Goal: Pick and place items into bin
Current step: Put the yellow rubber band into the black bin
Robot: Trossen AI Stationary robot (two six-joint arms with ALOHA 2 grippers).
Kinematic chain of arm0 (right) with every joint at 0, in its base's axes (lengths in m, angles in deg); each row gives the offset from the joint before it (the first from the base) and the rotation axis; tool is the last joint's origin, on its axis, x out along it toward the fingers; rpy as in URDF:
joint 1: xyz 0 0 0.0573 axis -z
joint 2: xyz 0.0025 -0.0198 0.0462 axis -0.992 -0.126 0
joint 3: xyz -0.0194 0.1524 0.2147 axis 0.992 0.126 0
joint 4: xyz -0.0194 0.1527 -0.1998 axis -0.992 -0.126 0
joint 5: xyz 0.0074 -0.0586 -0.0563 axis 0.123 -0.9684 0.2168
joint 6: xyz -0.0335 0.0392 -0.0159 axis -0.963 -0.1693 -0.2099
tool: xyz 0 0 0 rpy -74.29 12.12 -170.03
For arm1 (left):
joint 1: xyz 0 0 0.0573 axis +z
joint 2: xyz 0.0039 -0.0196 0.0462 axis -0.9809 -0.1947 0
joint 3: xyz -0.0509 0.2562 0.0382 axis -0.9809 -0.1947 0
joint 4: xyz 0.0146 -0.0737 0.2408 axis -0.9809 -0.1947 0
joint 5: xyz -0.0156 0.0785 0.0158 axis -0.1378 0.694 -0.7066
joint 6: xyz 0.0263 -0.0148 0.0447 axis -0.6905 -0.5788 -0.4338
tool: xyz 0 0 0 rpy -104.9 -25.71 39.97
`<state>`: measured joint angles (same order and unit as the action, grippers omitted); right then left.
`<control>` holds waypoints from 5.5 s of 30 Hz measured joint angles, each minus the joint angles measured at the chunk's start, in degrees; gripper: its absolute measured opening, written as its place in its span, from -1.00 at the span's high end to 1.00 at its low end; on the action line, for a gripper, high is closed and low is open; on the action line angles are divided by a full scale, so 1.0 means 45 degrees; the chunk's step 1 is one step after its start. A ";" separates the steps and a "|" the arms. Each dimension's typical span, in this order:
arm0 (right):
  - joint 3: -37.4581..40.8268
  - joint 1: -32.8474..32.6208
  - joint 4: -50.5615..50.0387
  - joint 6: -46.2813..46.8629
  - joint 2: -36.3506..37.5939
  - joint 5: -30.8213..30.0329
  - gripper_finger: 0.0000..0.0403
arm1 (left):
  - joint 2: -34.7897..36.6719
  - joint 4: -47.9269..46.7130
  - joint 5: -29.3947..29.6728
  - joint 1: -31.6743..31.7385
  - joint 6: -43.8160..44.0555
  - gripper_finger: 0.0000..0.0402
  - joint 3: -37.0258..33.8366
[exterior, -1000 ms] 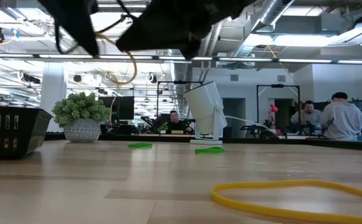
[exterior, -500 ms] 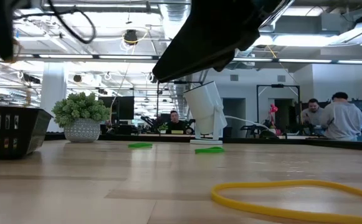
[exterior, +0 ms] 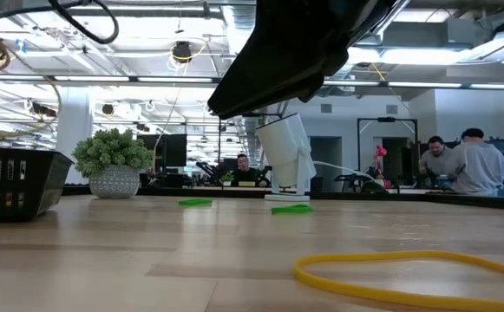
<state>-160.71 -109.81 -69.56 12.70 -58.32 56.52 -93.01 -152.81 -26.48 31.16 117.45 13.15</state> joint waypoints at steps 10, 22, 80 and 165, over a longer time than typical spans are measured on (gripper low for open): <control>0.0000 -0.0067 -0.0199 0.0107 -0.0003 0.0031 0.53 | 0.0005 0.3031 -0.0750 -0.0268 -0.0020 1.00 -0.2671; 0.0000 -0.0028 -0.0366 0.0107 -0.0003 0.0036 0.53 | 0.0005 0.2860 -0.0309 -0.0086 -0.1145 1.00 -0.3322; -0.0053 -0.2221 -0.4390 0.5249 -0.1177 0.2068 0.53 | 0.0015 0.2274 0.0458 0.0437 -0.1803 0.42 -0.2127; -0.0351 -0.0534 -0.4239 0.2346 -0.0406 0.0327 0.51 | 0.2293 0.1825 0.0481 -0.0453 -0.0701 1.00 -0.2161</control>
<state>-162.29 -112.22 -88.63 23.26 -60.15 57.99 -82.70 -144.60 -24.32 29.12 114.29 3.42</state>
